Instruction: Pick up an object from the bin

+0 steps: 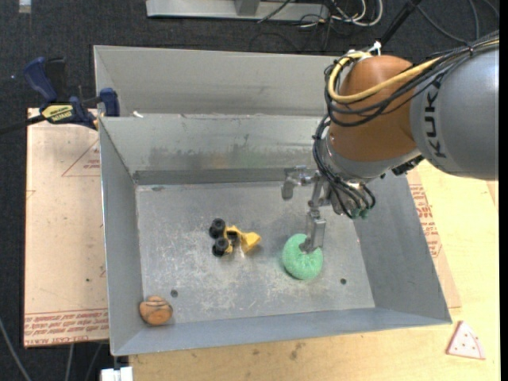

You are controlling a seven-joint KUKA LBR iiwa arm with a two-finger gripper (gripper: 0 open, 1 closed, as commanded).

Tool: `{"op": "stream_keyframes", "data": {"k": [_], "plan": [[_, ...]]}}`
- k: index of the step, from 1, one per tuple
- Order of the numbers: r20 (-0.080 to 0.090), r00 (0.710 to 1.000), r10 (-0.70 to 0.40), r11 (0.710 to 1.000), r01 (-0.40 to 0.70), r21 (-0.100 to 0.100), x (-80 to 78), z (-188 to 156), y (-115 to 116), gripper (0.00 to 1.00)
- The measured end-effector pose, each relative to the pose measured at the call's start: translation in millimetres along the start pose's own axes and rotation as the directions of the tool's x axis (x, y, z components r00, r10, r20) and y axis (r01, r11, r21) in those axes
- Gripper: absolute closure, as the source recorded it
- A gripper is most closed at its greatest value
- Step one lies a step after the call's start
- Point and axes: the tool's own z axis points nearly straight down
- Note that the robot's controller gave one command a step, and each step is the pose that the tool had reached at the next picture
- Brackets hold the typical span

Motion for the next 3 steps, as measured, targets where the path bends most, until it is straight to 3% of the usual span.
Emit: {"op": "stream_keyframes", "data": {"k": [1, 2, 3], "plan": [[-0.003, 0.999, 0.049, 0.999, -0.049, 0.001, 11.1, 39, -9, 0.00], [-0.001, 0.998, -0.065, 0.998, 0.065, 0.000, 23.5, 76, -24, 0.00], [-0.004, 0.980, 0.198, 0.980, -0.198, 0.001, 19.0, 115, -42, 1.00]]}}
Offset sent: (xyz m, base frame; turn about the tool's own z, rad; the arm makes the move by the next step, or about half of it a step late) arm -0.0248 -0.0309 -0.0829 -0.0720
